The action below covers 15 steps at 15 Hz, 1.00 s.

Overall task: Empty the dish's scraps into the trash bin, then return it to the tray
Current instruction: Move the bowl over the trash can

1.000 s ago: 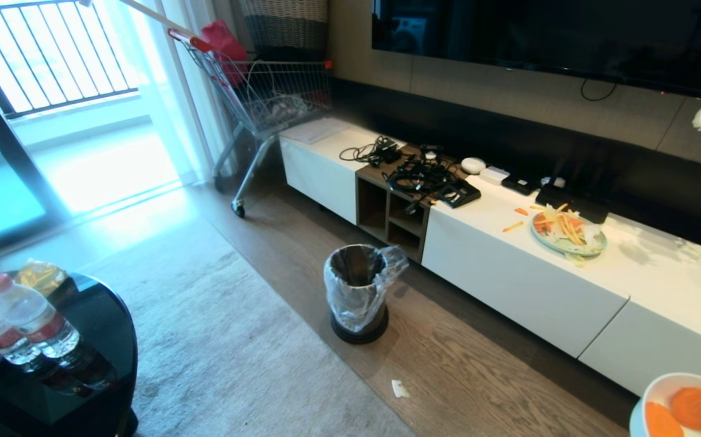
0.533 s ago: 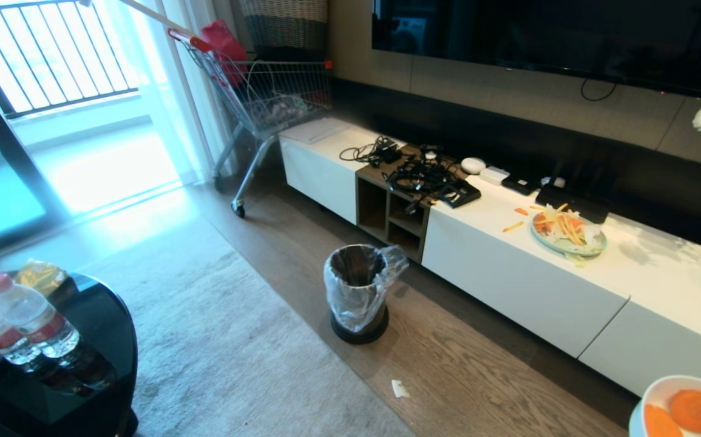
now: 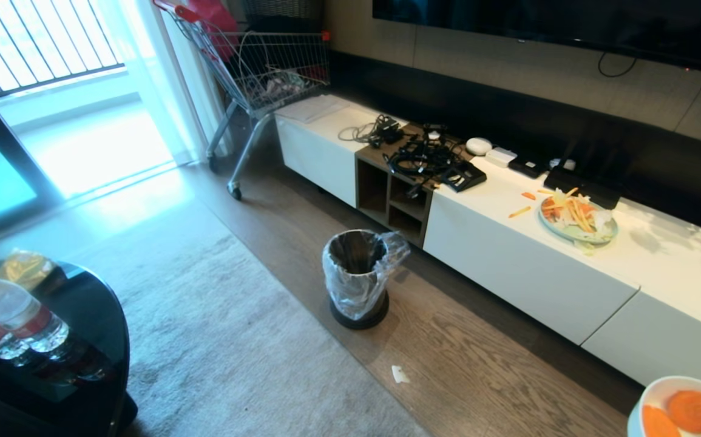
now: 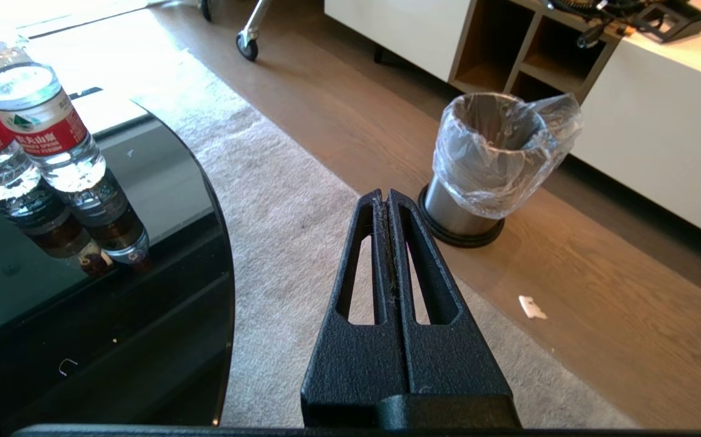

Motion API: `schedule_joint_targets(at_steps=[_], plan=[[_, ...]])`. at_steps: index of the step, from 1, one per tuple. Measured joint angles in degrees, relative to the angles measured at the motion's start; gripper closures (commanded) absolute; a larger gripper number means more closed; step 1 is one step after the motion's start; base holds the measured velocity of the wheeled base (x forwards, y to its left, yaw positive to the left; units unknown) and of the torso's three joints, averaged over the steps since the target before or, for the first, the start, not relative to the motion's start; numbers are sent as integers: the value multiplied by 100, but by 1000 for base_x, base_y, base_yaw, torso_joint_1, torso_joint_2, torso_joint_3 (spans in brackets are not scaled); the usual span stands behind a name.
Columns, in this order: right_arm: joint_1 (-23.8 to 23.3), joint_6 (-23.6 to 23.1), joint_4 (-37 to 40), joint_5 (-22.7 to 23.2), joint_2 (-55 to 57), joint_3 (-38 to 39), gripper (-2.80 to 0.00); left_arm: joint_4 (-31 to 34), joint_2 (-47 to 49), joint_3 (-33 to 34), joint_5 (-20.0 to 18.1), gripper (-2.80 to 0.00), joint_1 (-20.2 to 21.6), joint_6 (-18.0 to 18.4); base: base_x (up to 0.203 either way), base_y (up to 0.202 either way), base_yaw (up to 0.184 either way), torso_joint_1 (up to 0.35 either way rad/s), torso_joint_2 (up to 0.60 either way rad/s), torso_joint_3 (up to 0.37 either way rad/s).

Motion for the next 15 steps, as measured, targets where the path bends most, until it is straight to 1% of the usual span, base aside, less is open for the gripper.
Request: schedule_joint_targets(at_steps=[15], plan=[[-9, 0, -10, -6, 44, -15, 0, 0, 0, 0, 0, 0, 0, -7, 0, 0, 0, 1, 3, -197]])
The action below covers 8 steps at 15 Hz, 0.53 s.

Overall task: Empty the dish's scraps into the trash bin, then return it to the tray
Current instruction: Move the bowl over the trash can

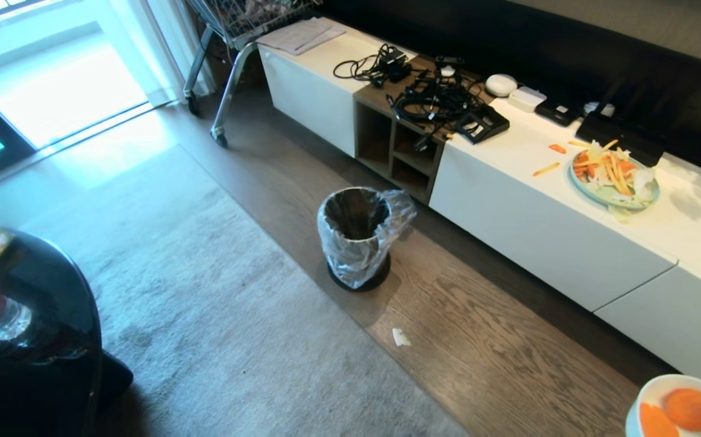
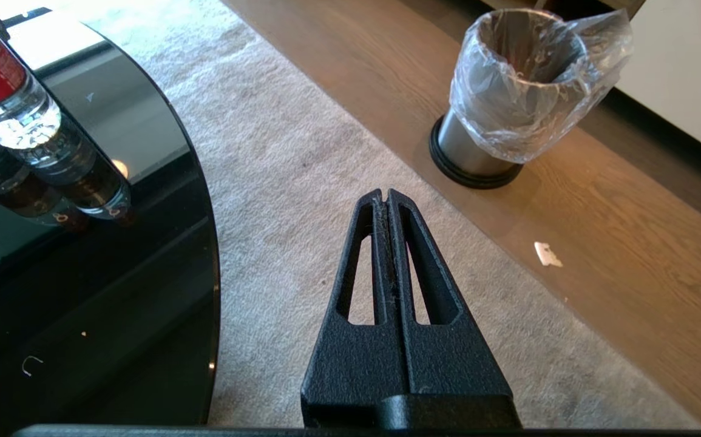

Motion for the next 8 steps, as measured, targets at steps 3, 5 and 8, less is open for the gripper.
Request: schedule_joint_targets(at_steps=[3, 5, 8], plan=[[9, 1, 2, -2, 4, 4, 0, -2, 0, 0, 0, 0, 0, 1, 0, 0, 0, 0, -1, -194], [9, 0, 2, -2, 4, 11, 0, -2, 0, 0, 3, 0, 0, 0, 0, 0, 0, 0, 7, -197], [16, 0, 2, 0, 4, 13, 0, -1, 0, 0, 0, 0, 0, 0, 0, 0, 0, 3, 5, -200]])
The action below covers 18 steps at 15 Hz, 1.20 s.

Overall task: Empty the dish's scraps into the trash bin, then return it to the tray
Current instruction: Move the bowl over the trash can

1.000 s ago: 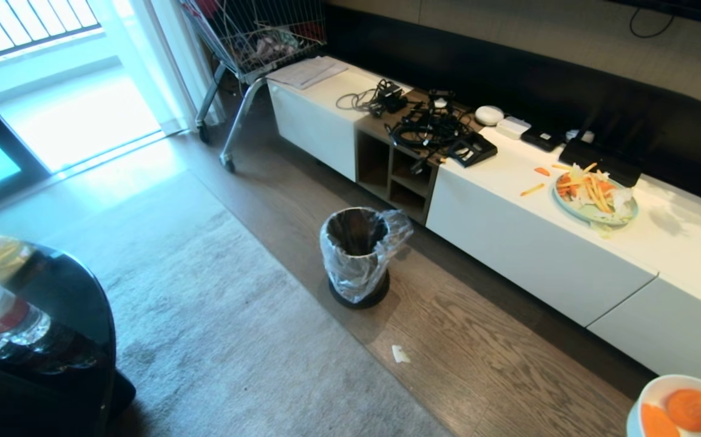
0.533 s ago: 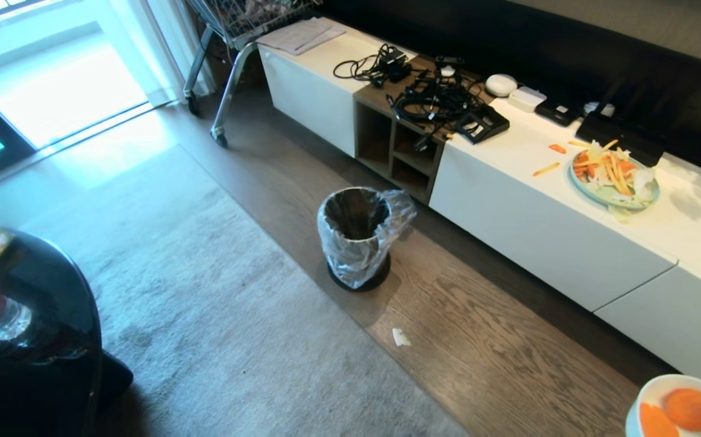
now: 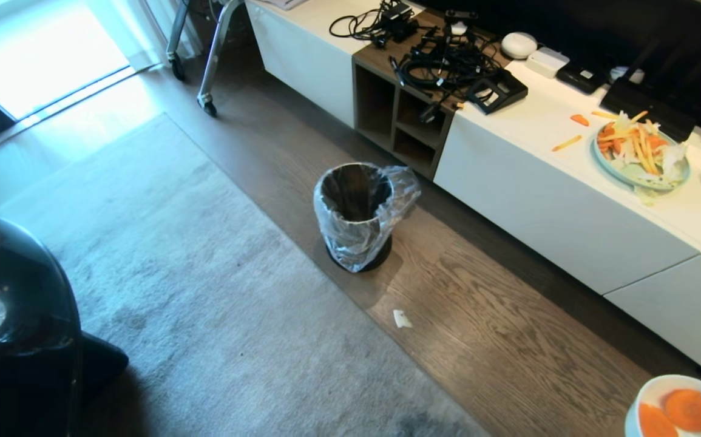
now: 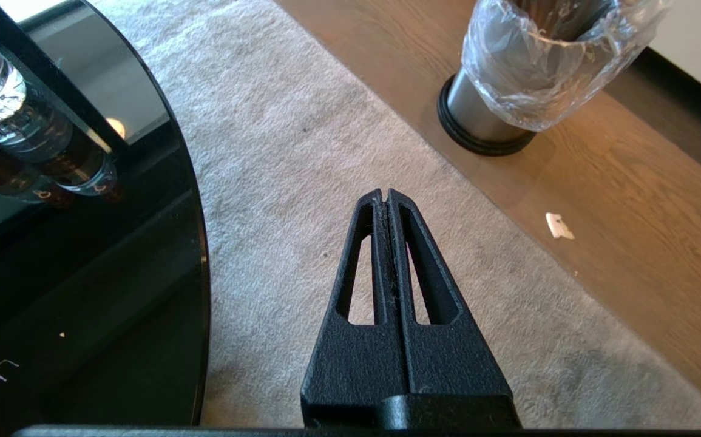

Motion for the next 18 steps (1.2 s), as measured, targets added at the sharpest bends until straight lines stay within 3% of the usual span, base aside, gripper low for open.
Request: schedule_joint_targets(at_steps=[5, 18], plan=[[68, -1, 0, -1, 7, 0, 0, 1, 0, 0, 2, 0, 0, 0, 0, 0, 0, 0, 3, -129], [100, -93, -273, -256, 5, 43, 0, -1, 0, 0, 0, 0, 0, 4, 0, 0, 0, 0, 0, 0]])
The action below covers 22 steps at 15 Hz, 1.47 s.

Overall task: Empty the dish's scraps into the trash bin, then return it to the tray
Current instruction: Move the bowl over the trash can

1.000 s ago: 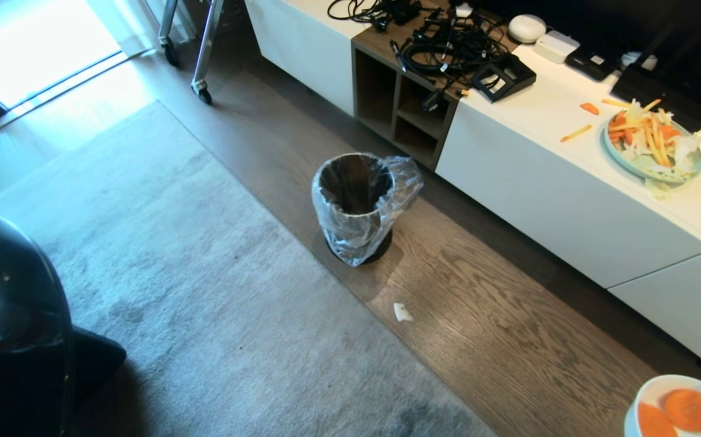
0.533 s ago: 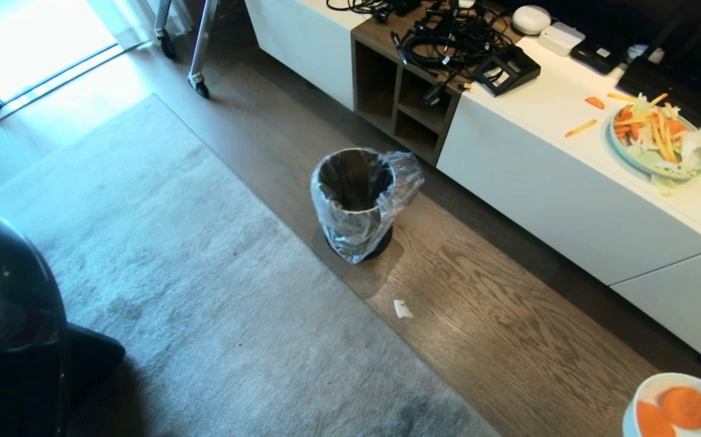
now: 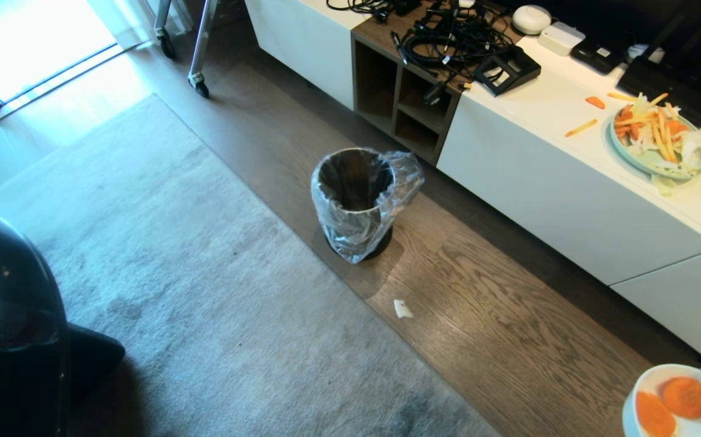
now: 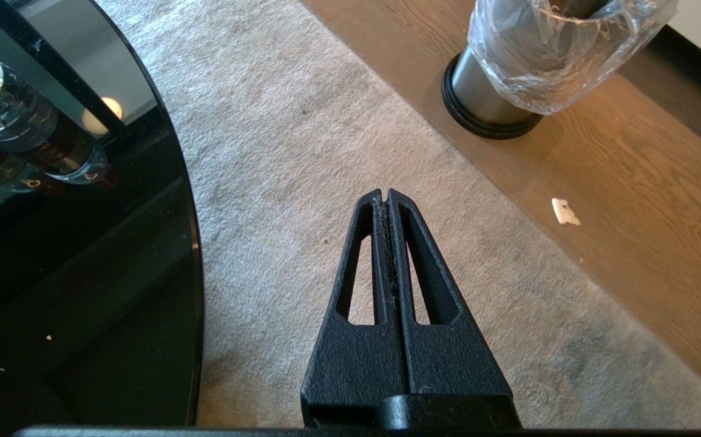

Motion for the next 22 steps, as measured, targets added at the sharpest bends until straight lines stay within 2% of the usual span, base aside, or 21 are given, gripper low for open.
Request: schedule_joint_targets(at_steps=[2, 15, 19, 22], plan=[[6, -4, 1, 0, 0, 5, 0, 0, 0, 0, 2, 0, 0, -2, 67, 0, 0, -4, 2, 1], [52, -11, -33, 0, 11, 2, 0, 0, 0, 0, 0, 0, 0, 1, 182, 0, 2, 3, 1, 1], [39, -82, -42, -9, 56, -102, 0, 2, 0, 0, 3, 0, 0, -4, 27, 0, 1, 2, 1, 1], [35, -454, -297, -4, 202, -386, 0, 2, 0, 0, 7, 0, -2, -4, 0, 0, 0, 0, 0, 0]])
